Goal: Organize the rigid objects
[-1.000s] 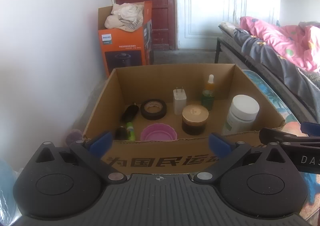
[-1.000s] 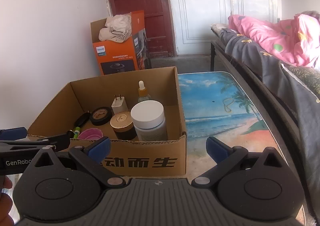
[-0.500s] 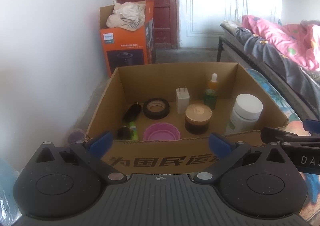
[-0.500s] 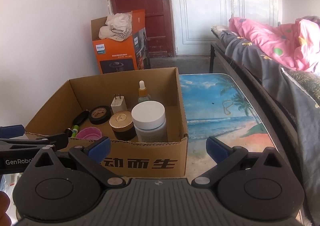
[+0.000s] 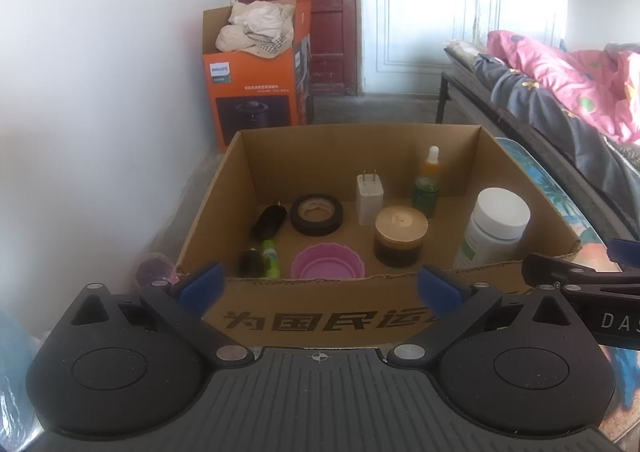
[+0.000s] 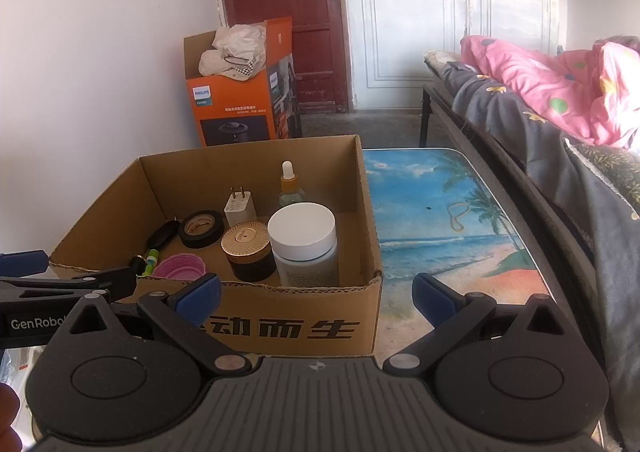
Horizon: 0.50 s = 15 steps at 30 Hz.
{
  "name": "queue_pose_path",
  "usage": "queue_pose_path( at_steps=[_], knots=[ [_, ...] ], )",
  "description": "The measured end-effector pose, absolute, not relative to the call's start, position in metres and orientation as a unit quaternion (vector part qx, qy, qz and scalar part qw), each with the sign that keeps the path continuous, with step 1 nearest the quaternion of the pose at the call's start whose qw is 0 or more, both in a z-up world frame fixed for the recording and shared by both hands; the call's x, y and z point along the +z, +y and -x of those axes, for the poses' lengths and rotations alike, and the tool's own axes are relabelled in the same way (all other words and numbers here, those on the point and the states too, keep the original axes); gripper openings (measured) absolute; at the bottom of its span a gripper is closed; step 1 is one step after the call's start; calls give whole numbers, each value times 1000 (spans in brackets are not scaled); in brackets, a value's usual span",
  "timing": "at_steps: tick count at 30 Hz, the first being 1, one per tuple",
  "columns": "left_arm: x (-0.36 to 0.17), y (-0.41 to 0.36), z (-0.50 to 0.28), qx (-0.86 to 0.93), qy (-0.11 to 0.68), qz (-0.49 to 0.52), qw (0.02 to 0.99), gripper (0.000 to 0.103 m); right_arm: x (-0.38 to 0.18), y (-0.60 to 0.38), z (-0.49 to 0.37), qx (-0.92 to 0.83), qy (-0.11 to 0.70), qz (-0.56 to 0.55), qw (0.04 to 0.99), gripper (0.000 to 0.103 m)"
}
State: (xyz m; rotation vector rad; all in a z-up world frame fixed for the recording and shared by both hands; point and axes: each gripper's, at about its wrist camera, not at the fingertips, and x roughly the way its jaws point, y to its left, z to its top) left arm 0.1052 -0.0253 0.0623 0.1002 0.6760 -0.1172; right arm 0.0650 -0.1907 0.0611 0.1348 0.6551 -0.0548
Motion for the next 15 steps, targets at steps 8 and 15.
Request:
queue_pose_path(
  at_steps=[8, 15],
  knots=[
    [62, -25, -105, -57, 332, -48, 940, 103, 61, -191, -65, -27, 322, -65, 944, 103],
    [62, -24, -105, -56, 332, -47, 940, 103, 61, -190, -65, -27, 322, -65, 944, 103]
  ],
)
